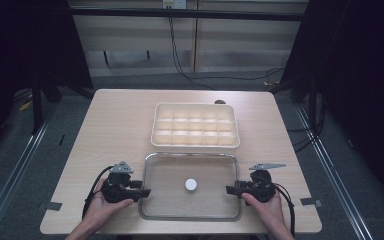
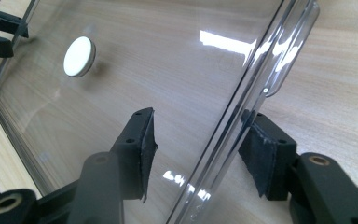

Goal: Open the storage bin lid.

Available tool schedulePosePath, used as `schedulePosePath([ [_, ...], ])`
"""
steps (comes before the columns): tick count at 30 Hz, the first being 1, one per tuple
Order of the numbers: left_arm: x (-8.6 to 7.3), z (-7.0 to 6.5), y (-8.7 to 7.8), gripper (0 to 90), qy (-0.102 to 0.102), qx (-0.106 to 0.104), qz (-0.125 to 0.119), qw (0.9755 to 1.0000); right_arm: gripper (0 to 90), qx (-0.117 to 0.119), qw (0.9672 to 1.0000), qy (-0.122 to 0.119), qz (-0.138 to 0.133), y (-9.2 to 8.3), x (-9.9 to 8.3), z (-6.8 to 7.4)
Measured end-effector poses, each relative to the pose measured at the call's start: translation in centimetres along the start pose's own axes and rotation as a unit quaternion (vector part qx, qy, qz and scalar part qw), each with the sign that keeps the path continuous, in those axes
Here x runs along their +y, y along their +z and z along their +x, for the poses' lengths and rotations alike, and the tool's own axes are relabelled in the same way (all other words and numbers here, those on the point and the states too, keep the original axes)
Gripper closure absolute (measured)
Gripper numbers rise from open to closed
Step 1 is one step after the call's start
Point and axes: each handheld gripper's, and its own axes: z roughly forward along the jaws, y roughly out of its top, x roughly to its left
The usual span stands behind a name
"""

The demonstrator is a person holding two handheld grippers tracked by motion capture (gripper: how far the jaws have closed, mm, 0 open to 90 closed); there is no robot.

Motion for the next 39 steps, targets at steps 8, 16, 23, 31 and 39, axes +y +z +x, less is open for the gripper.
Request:
schedulePosePath([
  [8, 0.0, 0.0, 0.0, 49.5, 0.001, -0.002, 0.004, 1.0, 44.1, -0.008, 0.9999, -0.006, -0.001, 0.0, -0.1, 0.1],
  [16, 0.1, 0.0, 0.4, 46.8, -0.003, -0.004, 0.016, 0.9999, 39.4, -0.056, 0.9972, -0.049, 0.005, 0.2, 0.0, 0.7],
  [23, 0.1, -0.1, 0.5, 45.4, -0.008, 0.0, 0.016, 0.9998, 40.3, -0.046, 0.9981, -0.041, -0.007, 0.2, 0.0, 0.1],
  [31, 0.1, -0.4, 0.7, 41.6, -0.008, 0.007, 0.011, 0.9999, 39.7, -0.057, 0.9973, -0.044, -0.011, 0.1, 0.0, -0.2],
  [39, 0.2, 0.0, -0.1, 31.0, -0.013, 0.009, -0.019, 0.9997, 37.2, -0.032, 0.998, -0.034, -0.043, -0.6, 0.2, -0.2],
])
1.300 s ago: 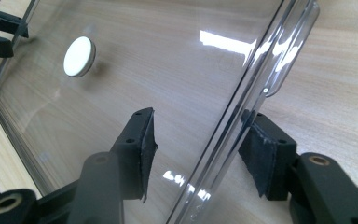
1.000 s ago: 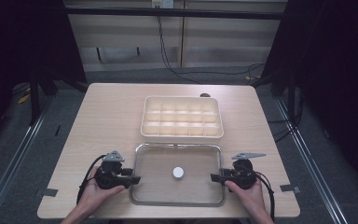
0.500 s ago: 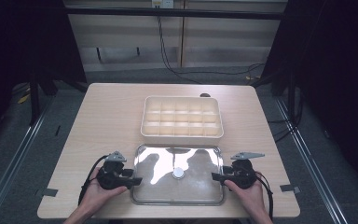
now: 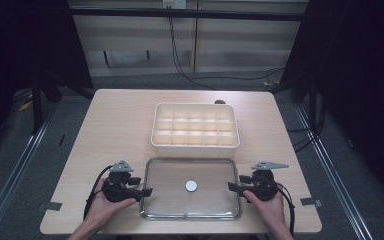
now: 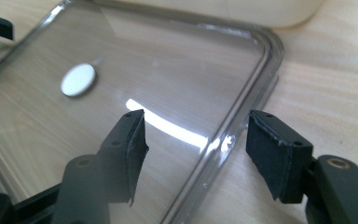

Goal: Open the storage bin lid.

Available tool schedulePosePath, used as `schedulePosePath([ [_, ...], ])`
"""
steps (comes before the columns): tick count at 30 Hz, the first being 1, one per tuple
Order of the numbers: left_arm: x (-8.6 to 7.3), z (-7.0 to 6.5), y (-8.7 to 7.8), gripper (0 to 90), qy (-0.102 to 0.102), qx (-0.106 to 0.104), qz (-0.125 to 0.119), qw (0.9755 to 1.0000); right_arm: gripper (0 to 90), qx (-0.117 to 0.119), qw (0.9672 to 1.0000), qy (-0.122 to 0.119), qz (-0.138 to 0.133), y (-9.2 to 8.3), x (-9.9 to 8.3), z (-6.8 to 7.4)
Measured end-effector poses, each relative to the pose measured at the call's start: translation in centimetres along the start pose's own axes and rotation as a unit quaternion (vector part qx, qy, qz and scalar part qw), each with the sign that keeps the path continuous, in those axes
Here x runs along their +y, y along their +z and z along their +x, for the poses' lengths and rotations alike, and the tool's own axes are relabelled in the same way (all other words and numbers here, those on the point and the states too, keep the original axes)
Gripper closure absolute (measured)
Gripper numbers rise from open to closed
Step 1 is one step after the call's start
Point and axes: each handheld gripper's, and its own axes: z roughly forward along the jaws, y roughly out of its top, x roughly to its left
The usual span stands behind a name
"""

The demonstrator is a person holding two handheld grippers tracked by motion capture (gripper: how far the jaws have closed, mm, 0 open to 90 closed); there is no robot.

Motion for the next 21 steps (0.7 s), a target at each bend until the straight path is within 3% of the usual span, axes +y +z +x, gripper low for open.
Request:
schedulePosePath([
  [4, 0.4, -0.4, -0.9, 28.7, 0.02, 0.005, -0.028, 0.9994, 34.5, 0.007, 0.9995, -0.009, -0.028, -0.9, 0.2, 0.3],
  [7, 0.4, -0.7, -1.3, 27.6, 0.03, 0.009, -0.033, 0.999, 32.4, 0.012, 0.9989, -0.012, -0.043, -1.3, 0.2, 0.6],
  [13, 0.0, -1.0, -2.1, 25.3, 0.029, 0.019, -0.034, 0.9988, 30.9, 0.022, 0.9976, -0.009, -0.065, -2.3, 0.2, 0.9],
  [19, -0.6, -0.9, -4.0, 24.5, 0.029, 0.026, -0.062, 0.9973, 30.7, 0.024, 0.996, -0.01, -0.085, -3.6, 0.0, 0.9],
  [20, -0.7, -0.7, -4.8, 24.5, 0.03, 0.033, -0.079, 0.9959, 30.5, 0.022, 0.9953, -0.014, -0.093, -4.2, -0.1, 1.0],
  [21, -0.8, -0.4, -5.2, 24.4, 0.031, 0.035, -0.079, 0.9958, 30.5, 0.02, 0.995, -0.015, -0.097, -4.5, -0.2, 1.0],
])
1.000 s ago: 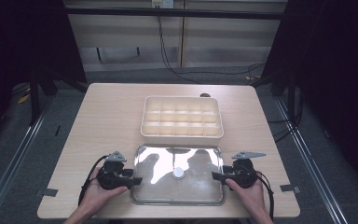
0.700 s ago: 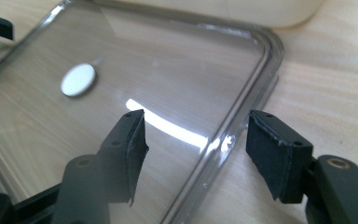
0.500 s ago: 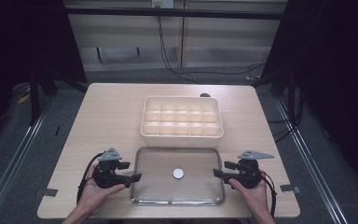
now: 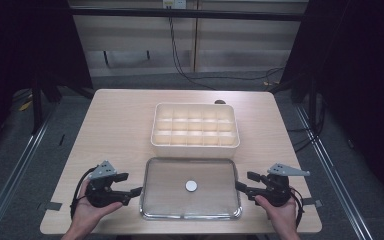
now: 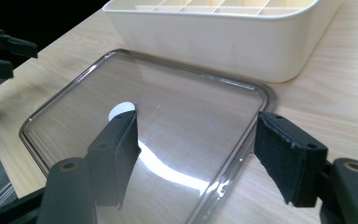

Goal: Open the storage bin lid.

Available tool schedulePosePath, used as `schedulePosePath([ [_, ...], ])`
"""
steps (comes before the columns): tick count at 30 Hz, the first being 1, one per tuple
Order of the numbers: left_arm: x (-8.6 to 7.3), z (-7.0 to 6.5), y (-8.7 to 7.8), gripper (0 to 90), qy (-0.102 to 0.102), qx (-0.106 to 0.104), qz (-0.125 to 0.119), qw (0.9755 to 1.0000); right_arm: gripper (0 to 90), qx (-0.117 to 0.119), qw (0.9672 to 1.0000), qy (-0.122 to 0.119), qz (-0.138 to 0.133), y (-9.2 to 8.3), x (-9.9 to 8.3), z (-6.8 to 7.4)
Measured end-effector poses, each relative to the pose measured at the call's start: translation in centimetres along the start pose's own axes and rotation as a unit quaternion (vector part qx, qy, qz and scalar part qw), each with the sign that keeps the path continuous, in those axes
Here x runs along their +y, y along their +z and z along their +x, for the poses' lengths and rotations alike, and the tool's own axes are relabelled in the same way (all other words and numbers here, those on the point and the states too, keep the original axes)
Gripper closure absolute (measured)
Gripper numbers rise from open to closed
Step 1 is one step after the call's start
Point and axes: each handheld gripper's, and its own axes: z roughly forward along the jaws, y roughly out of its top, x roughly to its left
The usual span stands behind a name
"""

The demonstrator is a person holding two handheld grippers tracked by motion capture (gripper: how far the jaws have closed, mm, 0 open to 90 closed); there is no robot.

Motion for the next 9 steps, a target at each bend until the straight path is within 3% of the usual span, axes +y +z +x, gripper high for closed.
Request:
schedulePosePath([
  [3, -0.2, 0.5, -0.7, 19.1, -0.008, -0.006, -0.014, 0.9998, 30.2, -0.008, 0.9999, -0.005, -0.011, -1.0, 0.0, -0.1],
  [6, -0.5, 1.4, -1.4, 19.3, -0.021, 0.007, -0.031, 0.9993, 30.8, -0.022, 0.9994, -0.004, -0.025, -1.8, 0.1, -0.4],
  [7, -0.6, 1.9, -1.6, 18.7, -0.027, 0.021, -0.035, 0.9988, 30.6, -0.034, 0.9988, -0.005, -0.035, -2.6, 0.2, -0.8],
  [9, -0.7, 2.2, -1.7, 18.6, -0.033, 0.025, -0.039, 0.9984, 29.8, -0.042, 0.9983, -0.004, -0.042, -3.0, 0.2, -1.1],
])
